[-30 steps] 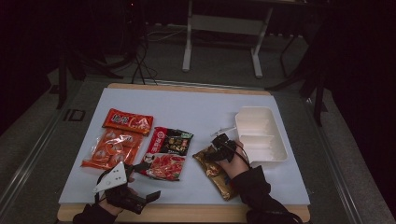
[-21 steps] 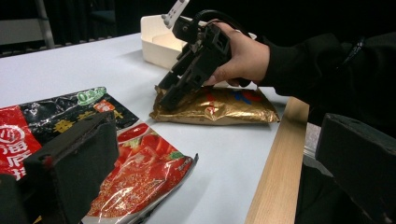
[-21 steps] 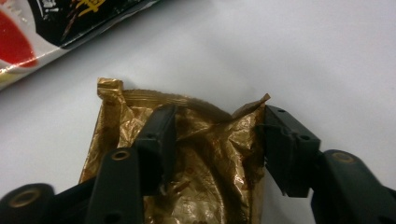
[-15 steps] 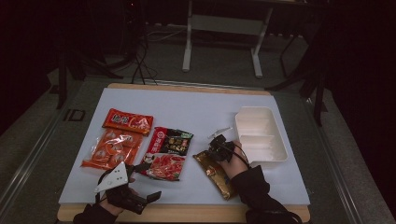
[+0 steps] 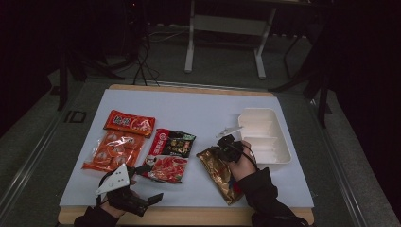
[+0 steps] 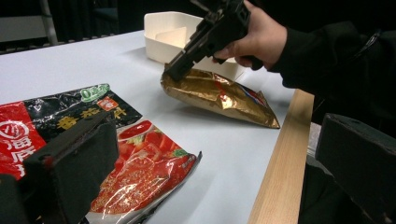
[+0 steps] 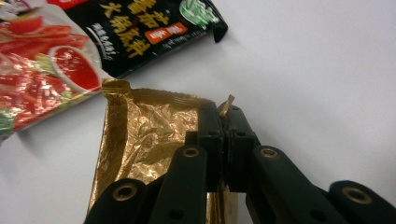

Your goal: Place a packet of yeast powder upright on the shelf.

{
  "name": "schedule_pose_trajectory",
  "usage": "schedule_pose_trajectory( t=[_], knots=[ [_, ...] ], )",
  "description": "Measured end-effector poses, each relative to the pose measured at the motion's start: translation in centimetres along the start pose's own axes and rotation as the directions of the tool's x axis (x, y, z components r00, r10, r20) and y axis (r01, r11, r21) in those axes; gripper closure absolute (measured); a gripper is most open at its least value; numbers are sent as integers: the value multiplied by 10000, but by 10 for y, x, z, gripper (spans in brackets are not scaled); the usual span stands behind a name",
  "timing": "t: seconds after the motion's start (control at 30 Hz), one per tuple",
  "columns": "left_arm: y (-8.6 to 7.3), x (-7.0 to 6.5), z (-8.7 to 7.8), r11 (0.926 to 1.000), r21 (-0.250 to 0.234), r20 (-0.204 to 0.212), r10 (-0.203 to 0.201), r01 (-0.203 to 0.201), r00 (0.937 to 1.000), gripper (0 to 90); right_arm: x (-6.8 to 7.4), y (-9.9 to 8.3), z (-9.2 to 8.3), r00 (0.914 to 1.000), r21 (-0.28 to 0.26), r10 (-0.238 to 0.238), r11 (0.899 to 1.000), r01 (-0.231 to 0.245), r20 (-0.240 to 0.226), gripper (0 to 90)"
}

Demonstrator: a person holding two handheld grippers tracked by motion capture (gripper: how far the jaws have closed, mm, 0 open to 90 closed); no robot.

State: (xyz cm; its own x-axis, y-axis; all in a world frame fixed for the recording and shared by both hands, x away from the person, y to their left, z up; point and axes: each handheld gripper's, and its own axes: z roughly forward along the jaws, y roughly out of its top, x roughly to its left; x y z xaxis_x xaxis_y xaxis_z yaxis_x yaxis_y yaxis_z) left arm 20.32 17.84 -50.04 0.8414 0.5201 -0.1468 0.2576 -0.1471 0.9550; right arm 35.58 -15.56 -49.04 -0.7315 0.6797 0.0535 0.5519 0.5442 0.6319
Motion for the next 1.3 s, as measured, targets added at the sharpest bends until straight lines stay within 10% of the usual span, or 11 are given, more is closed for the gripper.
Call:
schedule_pose_trajectory(
  t=[0.73, 1.3],
  knots=[
    [-1, -1, 3, 9999, 105, -55, 12, -12, 10000, 0, 13, 2, -57, 9970, -1957, 121, 9803, -270, -770, 880],
    [-1, 0, 3, 10000, 70, -83, -31, 31, 10000, 0, 15, 24, -97, 9959, -3455, 10, 9379, -323, -904, 882]
  ],
)
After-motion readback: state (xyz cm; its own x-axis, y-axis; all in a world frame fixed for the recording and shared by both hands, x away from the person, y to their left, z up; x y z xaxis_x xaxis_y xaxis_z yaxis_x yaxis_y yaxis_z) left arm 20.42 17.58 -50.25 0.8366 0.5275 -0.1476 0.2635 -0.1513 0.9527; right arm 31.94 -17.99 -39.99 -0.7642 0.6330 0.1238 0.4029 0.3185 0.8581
